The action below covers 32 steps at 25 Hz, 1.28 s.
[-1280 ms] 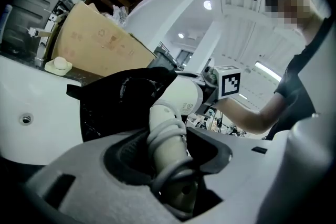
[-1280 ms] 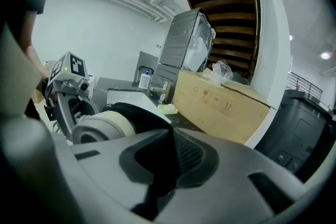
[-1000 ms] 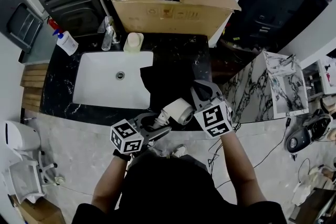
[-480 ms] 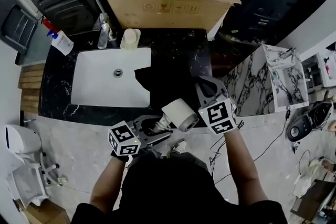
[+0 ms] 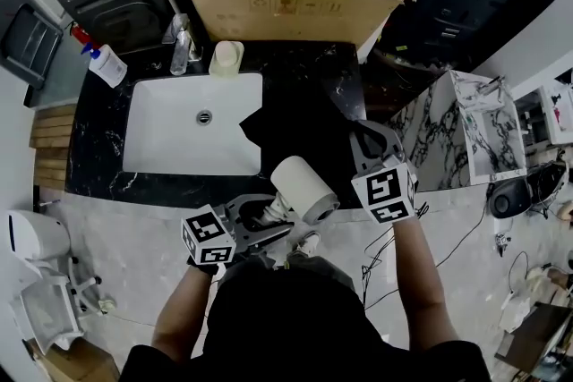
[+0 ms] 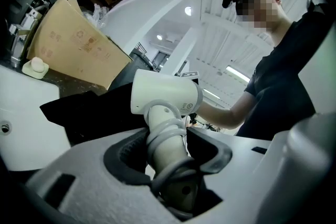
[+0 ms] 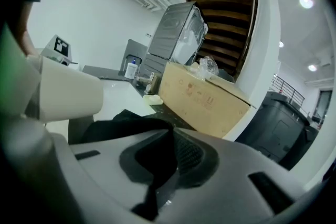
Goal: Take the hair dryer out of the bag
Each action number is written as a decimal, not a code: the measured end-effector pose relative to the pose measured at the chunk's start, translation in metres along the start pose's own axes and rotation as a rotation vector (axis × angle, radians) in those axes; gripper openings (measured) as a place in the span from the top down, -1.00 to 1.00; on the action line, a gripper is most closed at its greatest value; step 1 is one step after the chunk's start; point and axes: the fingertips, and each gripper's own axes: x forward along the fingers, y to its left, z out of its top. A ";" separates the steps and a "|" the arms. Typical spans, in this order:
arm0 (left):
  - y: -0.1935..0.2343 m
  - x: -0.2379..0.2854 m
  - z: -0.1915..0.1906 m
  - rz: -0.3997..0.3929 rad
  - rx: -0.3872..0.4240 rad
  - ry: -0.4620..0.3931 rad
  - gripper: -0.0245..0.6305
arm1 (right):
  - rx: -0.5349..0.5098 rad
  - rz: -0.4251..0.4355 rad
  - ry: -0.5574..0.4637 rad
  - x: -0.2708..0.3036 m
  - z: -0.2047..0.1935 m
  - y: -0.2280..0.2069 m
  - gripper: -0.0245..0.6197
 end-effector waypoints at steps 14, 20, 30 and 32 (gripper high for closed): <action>0.021 -0.048 -0.009 0.109 -0.033 -0.040 0.24 | 0.019 0.100 0.093 -0.049 -0.027 0.083 0.82; 0.025 -0.052 -0.012 0.147 -0.029 -0.034 0.24 | -0.049 0.156 0.170 -0.049 -0.042 0.113 0.82; 0.022 -0.049 -0.011 0.195 0.000 -0.039 0.24 | -0.100 0.324 0.319 -0.053 -0.102 0.182 0.81; 0.022 -0.048 -0.009 0.200 0.005 -0.042 0.24 | -0.103 0.357 0.340 -0.054 -0.109 0.189 0.78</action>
